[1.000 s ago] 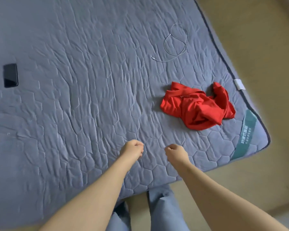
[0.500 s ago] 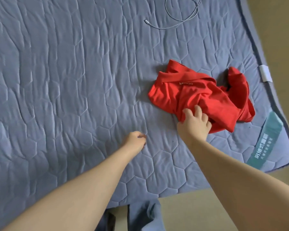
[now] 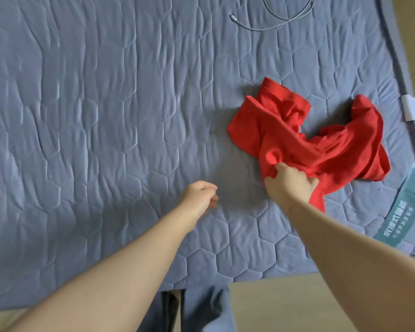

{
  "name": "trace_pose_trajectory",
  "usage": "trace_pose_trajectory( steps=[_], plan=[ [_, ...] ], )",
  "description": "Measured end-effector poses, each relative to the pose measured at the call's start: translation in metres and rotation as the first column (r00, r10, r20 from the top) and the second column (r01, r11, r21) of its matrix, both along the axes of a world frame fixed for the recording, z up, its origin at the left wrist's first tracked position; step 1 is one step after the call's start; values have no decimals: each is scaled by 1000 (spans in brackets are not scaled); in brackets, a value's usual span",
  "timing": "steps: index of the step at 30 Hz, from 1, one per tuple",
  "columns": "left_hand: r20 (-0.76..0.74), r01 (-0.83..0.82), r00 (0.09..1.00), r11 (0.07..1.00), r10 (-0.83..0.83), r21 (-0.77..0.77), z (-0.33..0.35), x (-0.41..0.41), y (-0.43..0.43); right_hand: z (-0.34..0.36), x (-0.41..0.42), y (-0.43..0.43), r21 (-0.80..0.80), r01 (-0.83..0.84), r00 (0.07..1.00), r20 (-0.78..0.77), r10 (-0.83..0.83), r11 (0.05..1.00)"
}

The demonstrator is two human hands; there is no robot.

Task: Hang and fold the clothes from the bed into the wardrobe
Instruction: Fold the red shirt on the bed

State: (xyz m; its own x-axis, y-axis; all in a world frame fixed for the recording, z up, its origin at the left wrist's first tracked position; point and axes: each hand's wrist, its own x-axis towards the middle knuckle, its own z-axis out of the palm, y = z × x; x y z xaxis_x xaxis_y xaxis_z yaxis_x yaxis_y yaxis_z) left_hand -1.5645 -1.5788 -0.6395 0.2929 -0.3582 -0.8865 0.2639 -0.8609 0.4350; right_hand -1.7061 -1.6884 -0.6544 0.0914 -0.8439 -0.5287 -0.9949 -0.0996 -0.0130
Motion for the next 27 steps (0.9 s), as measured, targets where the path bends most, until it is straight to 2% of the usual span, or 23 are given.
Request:
trace_pose_trajectory(
  steps=[3,8,15,18,21,23,27],
  plan=[
    [-26,-94,995,995,95,41,11,16,17,6,18,55,153,5,987,159,-30,988],
    [16,-216,976,972,215,93,31,58,61,20,46,140,391,12,953,273,-128,920],
    [88,-296,955,938,285,181,40,98,127,44,99,206,592,-155,904,408,-129,791],
    [97,-301,953,938,288,175,37,105,143,45,106,201,554,-91,871,447,-203,828],
    [91,-280,959,947,269,160,31,98,139,44,103,184,462,146,823,434,-367,875],
    [67,-264,964,953,257,148,25,87,129,42,99,172,410,246,802,423,-421,879],
    [-16,-263,963,949,269,173,2,64,105,32,90,158,410,239,828,388,-405,880]
  ],
)
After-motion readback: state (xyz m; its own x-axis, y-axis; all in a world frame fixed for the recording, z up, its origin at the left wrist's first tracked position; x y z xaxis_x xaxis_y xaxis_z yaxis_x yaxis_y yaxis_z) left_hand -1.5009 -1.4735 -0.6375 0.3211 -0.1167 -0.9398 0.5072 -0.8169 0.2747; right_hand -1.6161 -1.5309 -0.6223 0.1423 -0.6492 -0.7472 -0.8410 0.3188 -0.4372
